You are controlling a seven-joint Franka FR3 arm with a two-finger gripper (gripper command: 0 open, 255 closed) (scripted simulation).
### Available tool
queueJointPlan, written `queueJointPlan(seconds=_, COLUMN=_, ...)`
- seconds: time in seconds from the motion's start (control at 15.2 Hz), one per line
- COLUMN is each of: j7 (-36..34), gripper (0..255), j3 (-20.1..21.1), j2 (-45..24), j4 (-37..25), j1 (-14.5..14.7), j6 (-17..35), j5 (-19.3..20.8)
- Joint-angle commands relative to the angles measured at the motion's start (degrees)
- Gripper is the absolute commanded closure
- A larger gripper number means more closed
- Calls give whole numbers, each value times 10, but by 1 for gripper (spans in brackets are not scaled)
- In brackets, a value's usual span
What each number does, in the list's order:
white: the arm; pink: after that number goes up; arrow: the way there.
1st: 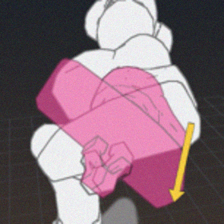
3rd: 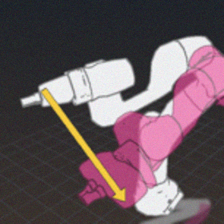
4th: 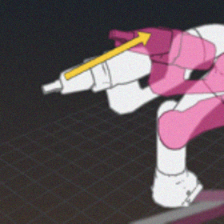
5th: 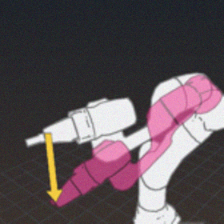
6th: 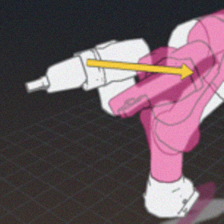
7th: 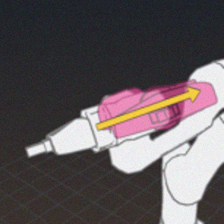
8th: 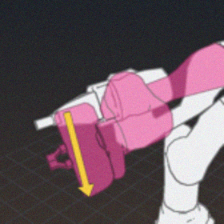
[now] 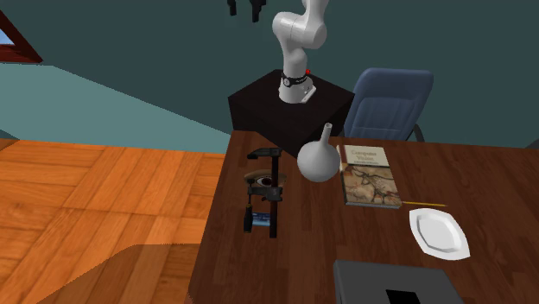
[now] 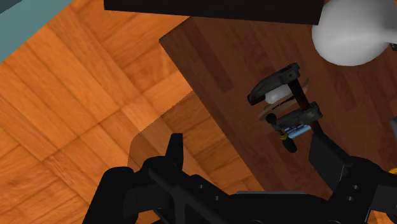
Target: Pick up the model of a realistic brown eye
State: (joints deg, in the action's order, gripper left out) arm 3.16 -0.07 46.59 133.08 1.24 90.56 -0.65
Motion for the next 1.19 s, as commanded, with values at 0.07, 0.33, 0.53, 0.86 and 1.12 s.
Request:
queueJointPlan(seconds=0.07, j7=-9, gripper=0, j3=4, j2=5, j4=22, j1=0, j6=21, j5=-5)
queueJointPlan(seconds=0.33, j7=-45, gripper=0, j3=23, j2=14, j4=104, j1=0, j6=106, j5=-26)
queueJointPlan(seconds=0.53, j7=-72, gripper=0, j3=40, j2=10, j4=157, j1=1, j6=175, j5=-43)
queueJointPlan(seconds=0.86, j7=-115, gripper=0, j3=71, j2=-24, j4=230, j1=8, j6=300, j5=-74)
queueJointPlan(seconds=1.12, j7=-149, gripper=0, j3=99, j2=-80, j4=270, j1=15, j6=413, j5=-100)
